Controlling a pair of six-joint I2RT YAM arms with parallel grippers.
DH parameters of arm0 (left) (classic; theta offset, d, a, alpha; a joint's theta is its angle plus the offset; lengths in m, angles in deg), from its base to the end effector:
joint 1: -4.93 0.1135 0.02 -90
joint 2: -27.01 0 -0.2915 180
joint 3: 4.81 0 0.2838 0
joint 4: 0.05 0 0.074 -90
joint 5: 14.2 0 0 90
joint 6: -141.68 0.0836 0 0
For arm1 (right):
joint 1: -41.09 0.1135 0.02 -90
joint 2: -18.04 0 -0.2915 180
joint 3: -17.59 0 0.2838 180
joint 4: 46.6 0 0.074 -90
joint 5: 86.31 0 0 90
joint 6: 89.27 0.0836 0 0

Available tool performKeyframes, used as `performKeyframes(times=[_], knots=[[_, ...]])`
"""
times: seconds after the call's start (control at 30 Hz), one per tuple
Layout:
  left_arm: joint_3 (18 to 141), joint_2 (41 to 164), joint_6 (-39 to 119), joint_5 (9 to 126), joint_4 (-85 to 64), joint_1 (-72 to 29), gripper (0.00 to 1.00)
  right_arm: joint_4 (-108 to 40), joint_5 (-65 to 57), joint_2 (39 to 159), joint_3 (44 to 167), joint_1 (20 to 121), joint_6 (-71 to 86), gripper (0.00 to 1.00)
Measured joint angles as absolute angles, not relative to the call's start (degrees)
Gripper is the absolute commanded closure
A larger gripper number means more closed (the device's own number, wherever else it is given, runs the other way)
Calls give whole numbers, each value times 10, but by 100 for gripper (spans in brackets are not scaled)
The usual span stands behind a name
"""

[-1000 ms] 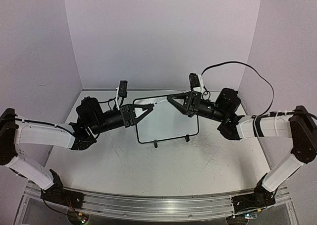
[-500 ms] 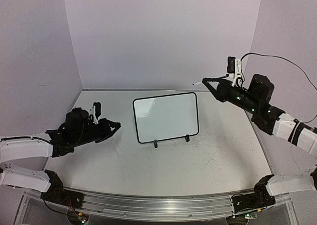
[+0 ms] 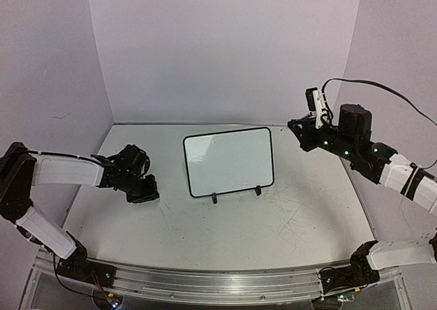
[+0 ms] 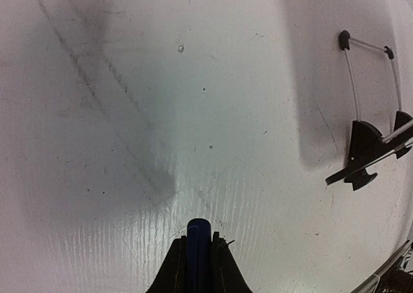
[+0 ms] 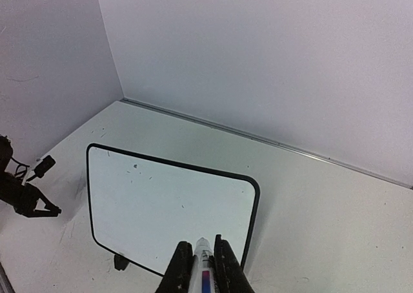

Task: Write a sentence on the whiteboard
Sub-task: Place the pen cap at the center of the board.

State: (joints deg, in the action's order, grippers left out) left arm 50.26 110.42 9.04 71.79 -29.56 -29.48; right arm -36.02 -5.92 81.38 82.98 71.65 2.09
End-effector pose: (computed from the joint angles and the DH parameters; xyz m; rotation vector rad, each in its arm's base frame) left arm 0.2608 -0.1857 0.1351 -0.1660 2.6859 -0.5567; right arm 0.2749 0.1785 0.3610 -0.5621 1.6567 0.5542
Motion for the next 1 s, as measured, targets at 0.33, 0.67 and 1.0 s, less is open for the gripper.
performKeyframes(times=[0.33,0.67,1.0], knots=[[550,1168,154,724,-343,-293,98,-365,-14,834,836,717,32,100],[548,1175,158,718,-256,-271,88,-384,-40,839,834,707,87,100],[521,1180,159,716,-222,-271,69,-402,-70,832,812,697,81,100]])
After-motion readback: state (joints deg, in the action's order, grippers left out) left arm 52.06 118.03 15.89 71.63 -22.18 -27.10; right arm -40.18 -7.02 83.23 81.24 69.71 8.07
